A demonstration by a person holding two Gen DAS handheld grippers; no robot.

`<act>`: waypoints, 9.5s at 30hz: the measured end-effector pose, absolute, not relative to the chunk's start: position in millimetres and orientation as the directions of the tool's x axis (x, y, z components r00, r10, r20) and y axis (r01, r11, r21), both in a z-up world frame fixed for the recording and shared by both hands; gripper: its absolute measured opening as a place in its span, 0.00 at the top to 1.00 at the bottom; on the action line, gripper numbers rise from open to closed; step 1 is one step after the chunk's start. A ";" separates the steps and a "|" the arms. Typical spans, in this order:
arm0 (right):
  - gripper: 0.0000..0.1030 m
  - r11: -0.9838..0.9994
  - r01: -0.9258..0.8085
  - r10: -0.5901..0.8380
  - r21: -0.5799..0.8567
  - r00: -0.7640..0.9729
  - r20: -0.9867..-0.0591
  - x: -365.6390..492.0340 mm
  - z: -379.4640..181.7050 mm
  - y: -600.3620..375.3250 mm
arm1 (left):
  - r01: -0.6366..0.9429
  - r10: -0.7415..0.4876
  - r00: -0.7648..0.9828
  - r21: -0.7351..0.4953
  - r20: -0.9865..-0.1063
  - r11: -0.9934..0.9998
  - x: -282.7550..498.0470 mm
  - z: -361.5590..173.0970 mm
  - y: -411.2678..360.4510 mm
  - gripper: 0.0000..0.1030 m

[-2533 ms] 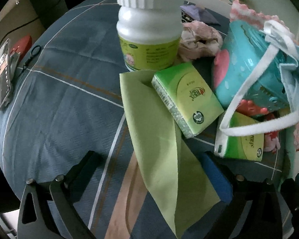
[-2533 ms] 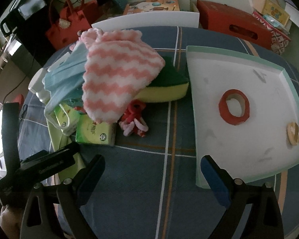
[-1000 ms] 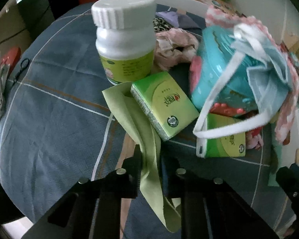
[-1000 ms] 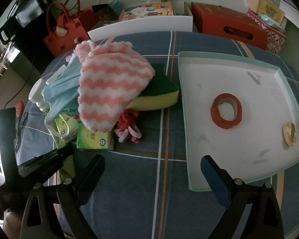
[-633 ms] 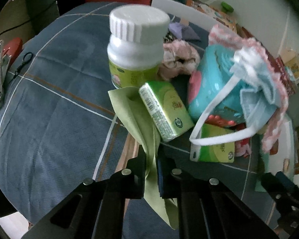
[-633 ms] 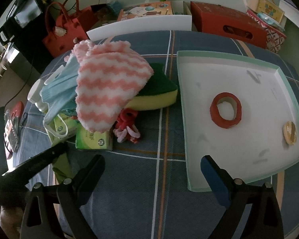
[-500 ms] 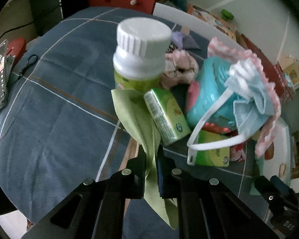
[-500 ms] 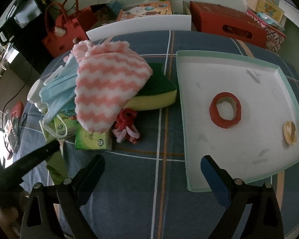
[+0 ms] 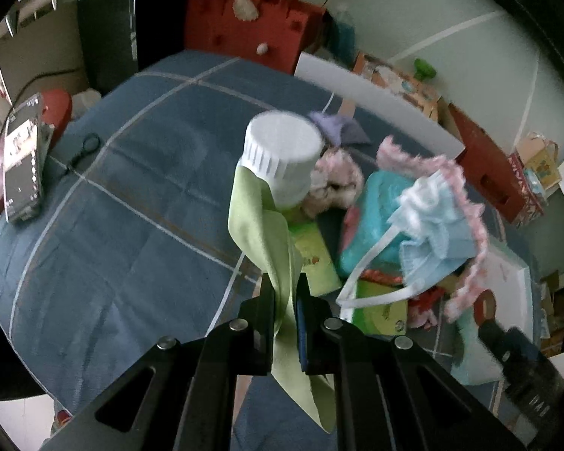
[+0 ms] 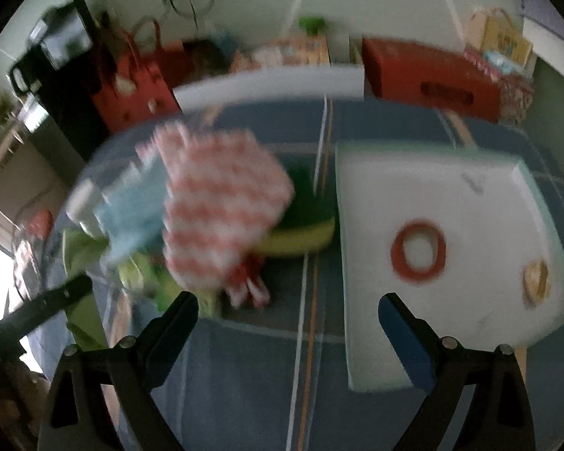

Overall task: Organize soft objects
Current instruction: 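Lift the green napkin with the left gripper while the right gripper moves toward the zigzag towel, then grasp the pink zigzag towel with the right gripper while the left gripper holds the napkin, then carry the napkin and towel over the white tray and lower them, then open both grippers to release napkin and towel into the tray, then withdraw both grippers from the tray toward the remaining items, then lower the right gripper onto the blue face mask and close it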

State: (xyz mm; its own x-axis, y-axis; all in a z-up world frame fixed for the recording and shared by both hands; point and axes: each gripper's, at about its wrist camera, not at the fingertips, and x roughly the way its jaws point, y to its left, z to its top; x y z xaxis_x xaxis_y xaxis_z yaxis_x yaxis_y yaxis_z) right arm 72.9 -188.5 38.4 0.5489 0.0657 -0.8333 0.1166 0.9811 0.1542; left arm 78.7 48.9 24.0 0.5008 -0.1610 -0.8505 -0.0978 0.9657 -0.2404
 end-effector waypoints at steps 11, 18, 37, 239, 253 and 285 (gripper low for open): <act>0.05 0.954 0.054 0.186 0.294 0.664 -0.724 94.6 57.4 -193.2 | -0.074 -0.183 0.550 -0.266 -0.815 0.961 98.6 52.7 32.4 0.91; 0.05 0.938 0.087 0.201 0.336 0.654 -0.730 111.7 48.8 -201.6 | -0.085 -0.184 0.575 -0.281 -0.798 0.956 120.3 75.0 28.5 0.91; 0.20 0.948 0.052 0.224 0.315 0.593 -0.773 148.6 26.3 -178.1 | -0.091 -0.228 0.560 -0.333 -0.797 0.939 154.3 61.2 24.7 0.90; 0.00 0.990 -0.004 0.116 0.138 0.560 -0.820 116.4 49.5 -149.5 | -0.222 -0.156 0.520 -0.310 -0.840 0.924 126.9 32.7 75.7 0.07; 0.00 0.987 -0.129 0.153 0.099 0.542 -0.826 123.3 30.8 -106.1 | -0.314 -0.117 0.403 -0.257 -0.908 0.914 139.2 -9.0 93.5 0.07; 0.31 0.972 -0.180 0.232 0.155 0.593 -0.771 130.8 28.0 -104.4 | -0.337 -0.162 0.358 -0.289 -0.920 0.896 142.4 -18.4 93.3 0.07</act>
State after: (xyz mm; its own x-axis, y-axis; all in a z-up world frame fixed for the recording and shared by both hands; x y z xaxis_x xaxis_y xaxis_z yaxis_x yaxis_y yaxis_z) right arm 130.8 -104.4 28.0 0.5926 0.2323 -0.7713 -0.1795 0.9715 0.1546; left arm 142.4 93.3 -18.4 0.3576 -0.1619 -0.9197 -0.3368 0.8962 -0.2887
